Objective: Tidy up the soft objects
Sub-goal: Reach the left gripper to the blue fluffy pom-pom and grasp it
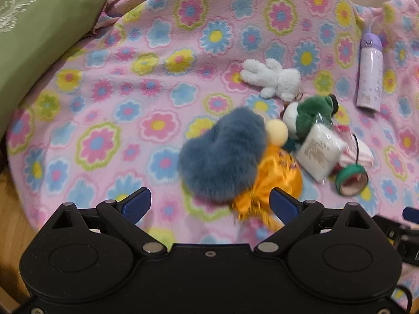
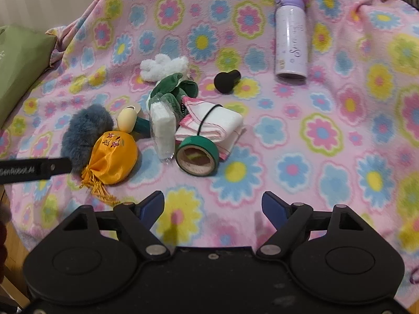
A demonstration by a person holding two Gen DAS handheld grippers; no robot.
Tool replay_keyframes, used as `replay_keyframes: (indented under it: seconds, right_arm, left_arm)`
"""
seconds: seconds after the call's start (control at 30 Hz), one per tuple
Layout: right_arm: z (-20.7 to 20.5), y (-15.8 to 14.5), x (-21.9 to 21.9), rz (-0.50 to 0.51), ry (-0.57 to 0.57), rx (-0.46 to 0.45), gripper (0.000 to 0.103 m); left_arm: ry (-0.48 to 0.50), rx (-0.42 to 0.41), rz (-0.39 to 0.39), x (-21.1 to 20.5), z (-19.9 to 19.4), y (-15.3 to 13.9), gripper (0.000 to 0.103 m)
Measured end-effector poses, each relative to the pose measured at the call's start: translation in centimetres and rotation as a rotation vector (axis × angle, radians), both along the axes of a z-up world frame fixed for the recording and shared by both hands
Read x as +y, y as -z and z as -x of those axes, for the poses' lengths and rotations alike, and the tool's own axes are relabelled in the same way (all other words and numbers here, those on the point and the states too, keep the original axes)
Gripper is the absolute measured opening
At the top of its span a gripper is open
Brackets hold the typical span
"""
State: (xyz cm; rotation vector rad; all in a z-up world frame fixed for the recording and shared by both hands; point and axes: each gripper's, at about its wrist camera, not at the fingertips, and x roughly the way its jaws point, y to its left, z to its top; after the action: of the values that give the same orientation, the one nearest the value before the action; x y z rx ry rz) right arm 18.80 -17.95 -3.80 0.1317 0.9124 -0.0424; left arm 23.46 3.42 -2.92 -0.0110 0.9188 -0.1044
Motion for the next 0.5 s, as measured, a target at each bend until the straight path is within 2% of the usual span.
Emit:
replay_keyframes:
  seconds: [0.33, 0.5]
  right_arm:
    - [-3.7, 1.5, 1.4, 0.015, 0.0, -0.005, 0.081]
    - [-5.2, 2.9, 1.7, 0.033, 0.029, 0.005, 0.081]
  left_arm:
    - [-0.009, 0.066, 0.093, 0.1, -5.8, 2.8, 0.097]
    - [-0.003, 0.059, 0.13, 0.2, -7.0, 3.6, 0.1]
